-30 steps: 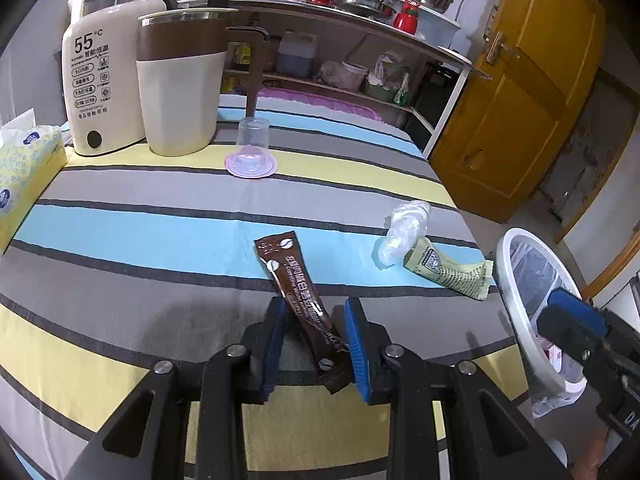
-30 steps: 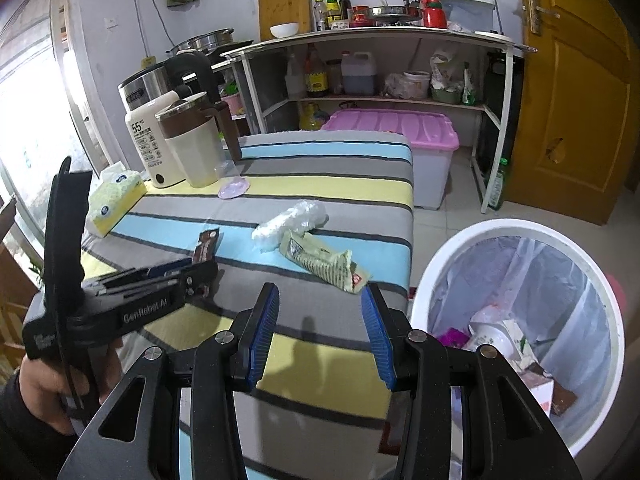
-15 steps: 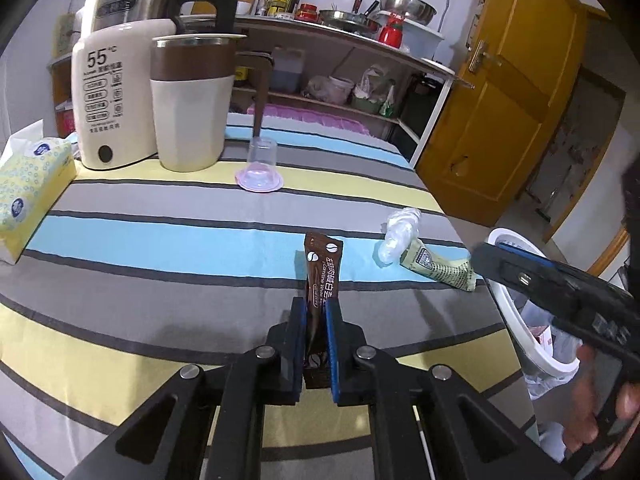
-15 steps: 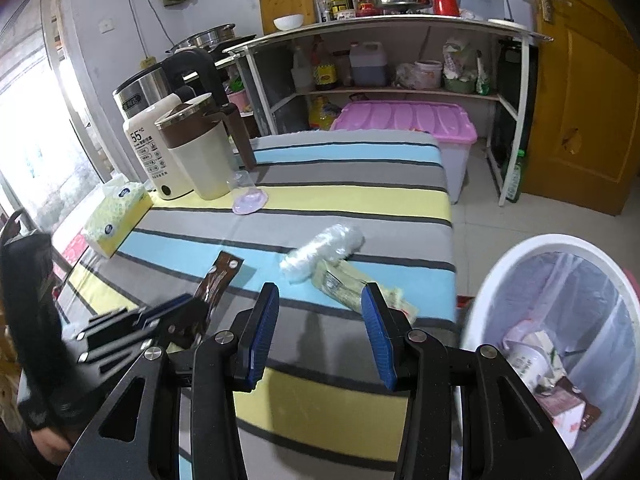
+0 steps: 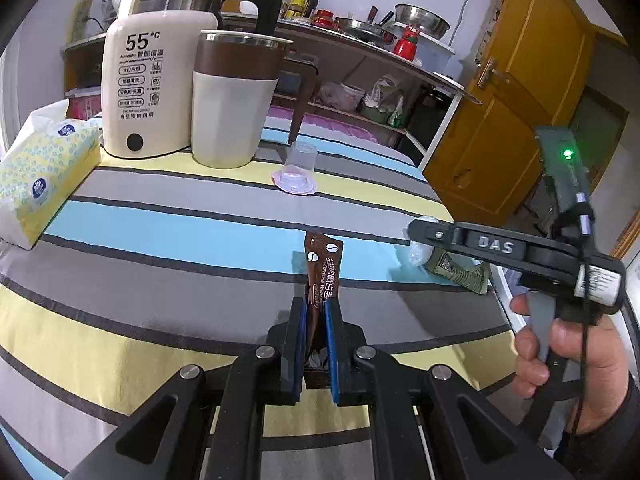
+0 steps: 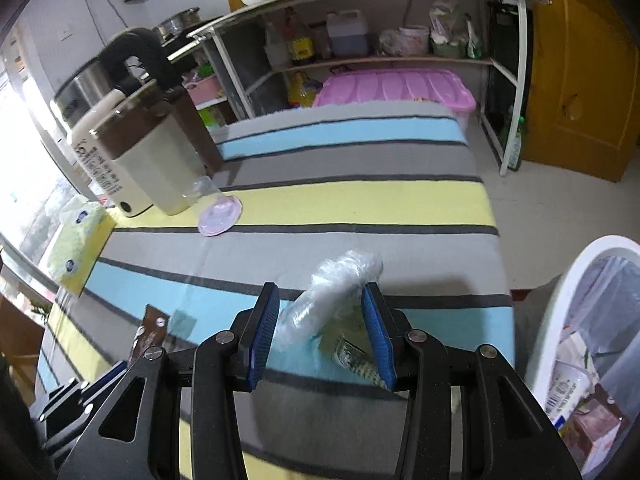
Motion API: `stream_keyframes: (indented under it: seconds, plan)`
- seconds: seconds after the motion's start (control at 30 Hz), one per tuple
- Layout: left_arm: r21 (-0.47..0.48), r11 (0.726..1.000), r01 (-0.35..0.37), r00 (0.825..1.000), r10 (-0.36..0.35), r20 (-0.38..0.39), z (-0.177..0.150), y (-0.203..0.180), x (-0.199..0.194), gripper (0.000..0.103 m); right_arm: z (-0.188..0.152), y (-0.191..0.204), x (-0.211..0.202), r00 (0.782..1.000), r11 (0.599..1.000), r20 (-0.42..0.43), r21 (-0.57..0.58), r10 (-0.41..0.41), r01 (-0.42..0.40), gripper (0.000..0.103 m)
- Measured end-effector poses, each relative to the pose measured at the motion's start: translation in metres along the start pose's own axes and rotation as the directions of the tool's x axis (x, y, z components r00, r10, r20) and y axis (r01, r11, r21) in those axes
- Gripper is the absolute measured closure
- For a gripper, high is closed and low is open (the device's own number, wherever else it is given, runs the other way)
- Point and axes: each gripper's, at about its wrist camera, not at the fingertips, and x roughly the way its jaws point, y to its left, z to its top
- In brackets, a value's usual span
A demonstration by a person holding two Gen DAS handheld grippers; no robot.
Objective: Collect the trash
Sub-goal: 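Grasp the brown chocolate bar with the left tool while the right tool grasps the clear plastic wrap, then carry the chocolate bar and plastic wrap over the trash bin with both tools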
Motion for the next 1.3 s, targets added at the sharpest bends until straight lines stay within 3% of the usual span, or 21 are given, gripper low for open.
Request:
stream_keyframes:
  seconds: [0.07, 0.13, 0.43, 0.8, 1.3]
  plan:
    - [-0.001, 1.000, 0.006, 1.000, -0.006, -0.003, 0.000, 0.001, 0.000, 0.094, 0.000, 0.001, 0.002, 1.000, 1.000, -0.004, -0.005, 0.002, -0.002, 0.079]
    - [0.002, 1.000, 0.010, 1.000, -0.010, -0.003, 0.001, 0.000, 0.001, 0.094, -0.002, 0.003, 0.000, 1.000, 1.000, 0.001, -0.012, 0.007, -0.007, 0.081]
    - [0.023, 1.000, -0.006, 1.000, 0.006, 0.006, -0.001, -0.006, -0.004, 0.094, -0.011, 0.013, -0.032, 0.997, 0.997, 0.057, -0.049, 0.055, -0.052, 0.082]
    - [0.067, 0.998, 0.020, 1.000, -0.022, 0.021, -0.014, -0.033, -0.027, 0.094, -0.053, 0.011, -0.093, 0.987, 0.993, 0.115, -0.060, 0.109, -0.103, 0.082]
    - [0.162, 0.983, 0.081, 0.995, -0.088, 0.039, -0.026, -0.088, -0.054, 0.094, -0.089, -0.018, -0.154, 0.978, 0.999, 0.203, -0.037, 0.035, -0.028, 0.082]
